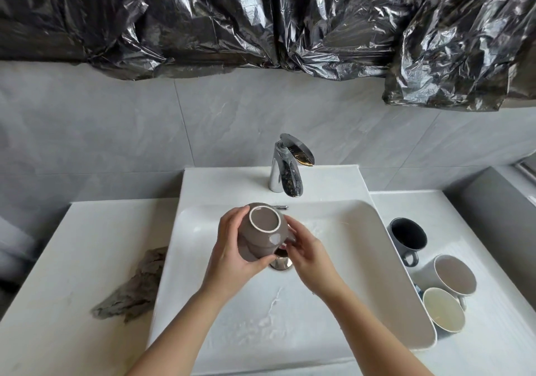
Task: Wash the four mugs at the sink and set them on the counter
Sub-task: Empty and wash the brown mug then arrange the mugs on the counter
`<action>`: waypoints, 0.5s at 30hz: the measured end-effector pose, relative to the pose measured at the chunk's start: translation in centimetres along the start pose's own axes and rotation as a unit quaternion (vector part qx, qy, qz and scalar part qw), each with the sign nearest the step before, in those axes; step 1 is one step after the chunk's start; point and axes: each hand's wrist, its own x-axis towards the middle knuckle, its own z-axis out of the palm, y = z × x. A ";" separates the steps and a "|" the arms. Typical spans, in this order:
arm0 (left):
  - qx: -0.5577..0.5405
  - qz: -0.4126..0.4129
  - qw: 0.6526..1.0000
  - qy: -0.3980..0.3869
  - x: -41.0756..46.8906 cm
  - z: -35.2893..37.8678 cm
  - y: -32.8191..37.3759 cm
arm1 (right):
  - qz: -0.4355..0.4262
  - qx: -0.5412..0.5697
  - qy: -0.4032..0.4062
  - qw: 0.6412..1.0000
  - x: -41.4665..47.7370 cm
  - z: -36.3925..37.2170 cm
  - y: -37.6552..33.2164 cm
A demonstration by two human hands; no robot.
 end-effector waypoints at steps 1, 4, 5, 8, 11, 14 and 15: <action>0.002 0.011 1.000 0.003 -0.1 -0.2 0.1 | -0.004 -0.010 0.007 1.000 -0.2 0.2 -0.2; -0.012 -0.034 0.999 -0.013 0.0 -0.8 0.4 | -0.004 -0.057 0.035 0.998 -0.5 0.7 -0.4; -0.027 -0.089 0.995 -0.023 0.2 -1.1 0.7 | 0.001 -0.083 0.057 0.995 -0.5 0.8 -0.5; -0.042 -0.258 0.962 -0.076 0.8 -2.1 1.2 | 0.027 -0.118 0.090 0.989 -0.3 1.0 -1.5; -0.095 -0.384 0.910 -0.124 1.4 -3.0 1.4 | 0.072 -0.116 0.057 0.989 0.1 1.5 -2.7; -0.134 -0.481 0.849 -0.175 1.1 -3.4 1.0 | 0.179 -0.068 0.023 0.981 0.7 2.4 -3.2; -0.160 -0.511 0.823 -0.187 0.9 -3.6 0.8 | 0.200 -0.065 0.012 0.978 0.8 2.6 -3.2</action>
